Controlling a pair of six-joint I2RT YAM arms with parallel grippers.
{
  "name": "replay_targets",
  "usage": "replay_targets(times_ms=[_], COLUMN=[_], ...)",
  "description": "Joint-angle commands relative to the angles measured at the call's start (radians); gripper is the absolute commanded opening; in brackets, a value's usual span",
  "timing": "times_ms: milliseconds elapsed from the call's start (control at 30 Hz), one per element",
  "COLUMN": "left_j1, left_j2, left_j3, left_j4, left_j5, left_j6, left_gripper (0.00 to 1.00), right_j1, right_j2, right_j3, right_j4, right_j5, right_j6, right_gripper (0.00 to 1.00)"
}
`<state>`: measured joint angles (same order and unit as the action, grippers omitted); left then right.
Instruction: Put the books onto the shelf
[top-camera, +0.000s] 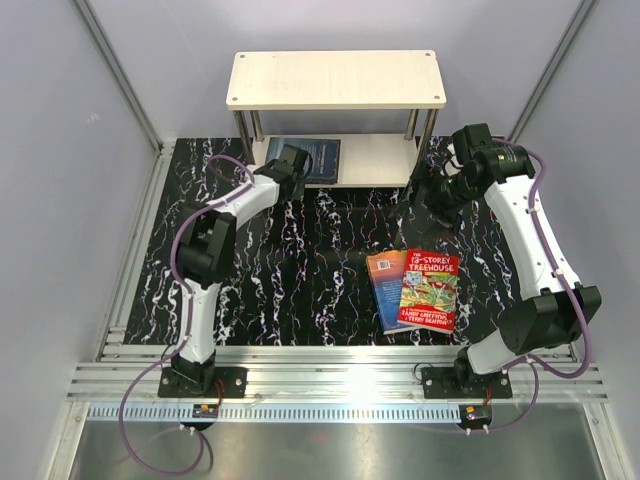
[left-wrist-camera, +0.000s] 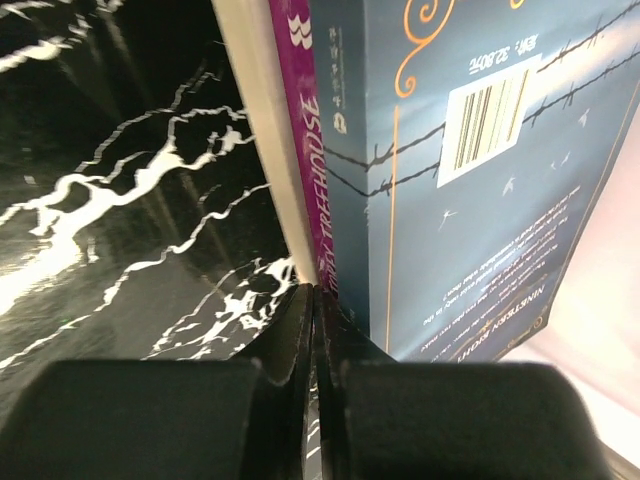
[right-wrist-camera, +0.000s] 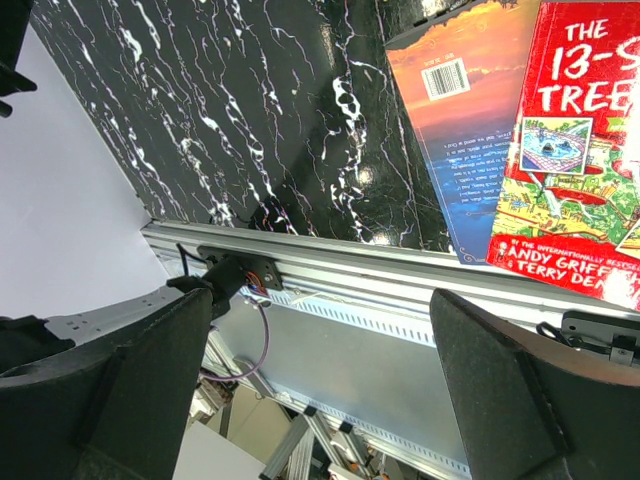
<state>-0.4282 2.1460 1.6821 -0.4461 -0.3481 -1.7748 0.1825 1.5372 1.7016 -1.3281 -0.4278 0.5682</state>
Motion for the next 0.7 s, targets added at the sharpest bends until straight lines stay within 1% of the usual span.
replay_targets(times_ms=[0, 100, 200, 233, 300, 333, 367, 400, 433, 467, 533, 567, 600, 633, 667], left_j1=[0.009, 0.006, 0.002, 0.002, 0.000, 0.000, -0.001, -0.004, -0.004, -0.007, -0.023, -0.035, -0.049, -0.081, -0.099], left_j2=[0.014, -0.014, -0.084, -0.124, -0.156, -0.169, -0.198, -0.208, -0.221, -0.242, -0.259, -0.270, -0.296, -0.307, -0.314], left_j3=[0.068, 0.035, -0.068, -0.112, -0.150, -0.163, -0.195, -0.211, -0.234, -0.269, -0.295, -0.306, -0.329, -0.335, -0.334], left_j4=[0.069, 0.067, 0.093, 0.112, 0.122, 0.130, 0.135, 0.144, 0.185, 0.202, 0.211, 0.204, 0.198, 0.195, 0.187], left_j5=[0.017, 0.046, 0.073, 0.098, 0.127, 0.164, 0.182, 0.207, 0.284, 0.326, 0.427, 0.442, 0.448, 0.468, 0.477], left_j6=[-0.025, -0.028, -0.005, 0.052, 0.127, 0.167, 0.242, 0.282, 0.358, 0.389, 0.467, 0.488, 0.509, 0.547, 0.575], left_gripper=[0.02, 0.02, 0.03, 0.05, 0.06, 0.07, 0.11, 0.14, 0.18, 0.24, 0.28, 0.34, 0.39, 0.45, 0.58], right_j1=[0.008, 0.008, 0.008, 0.008, 0.006, 0.008, 0.008, 0.005, 0.005, 0.003, -0.008, -0.015, -0.031, -0.096, -0.124], right_j2=[-0.015, -0.019, -0.026, -0.029, -0.035, -0.038, -0.041, -0.051, -0.052, -0.058, -0.071, -0.077, -0.098, -0.113, -0.130], right_j3=[0.026, 0.024, 0.027, 0.030, 0.038, 0.041, 0.044, 0.044, 0.041, 0.038, 0.024, 0.021, 0.009, -0.011, -0.051], right_j4=[0.021, 0.021, 0.021, 0.020, 0.017, 0.010, 0.007, 0.009, 0.007, 0.009, -0.022, -0.043, -0.063, -0.086, -0.095], right_j5=[0.011, 0.009, 0.017, 0.021, 0.040, 0.046, 0.052, 0.060, 0.063, 0.066, 0.113, 0.220, 0.266, 0.288, 0.293], right_j6=[-0.022, -0.024, -0.027, -0.030, -0.036, -0.037, -0.044, -0.045, -0.047, -0.047, -0.041, -0.034, -0.024, -0.007, 0.002], right_gripper=[0.97, 0.98, 0.98, 0.97, 0.98, 0.98, 0.99, 0.99, 0.99, 0.99, 0.99, 0.99, 1.00, 1.00, 1.00])
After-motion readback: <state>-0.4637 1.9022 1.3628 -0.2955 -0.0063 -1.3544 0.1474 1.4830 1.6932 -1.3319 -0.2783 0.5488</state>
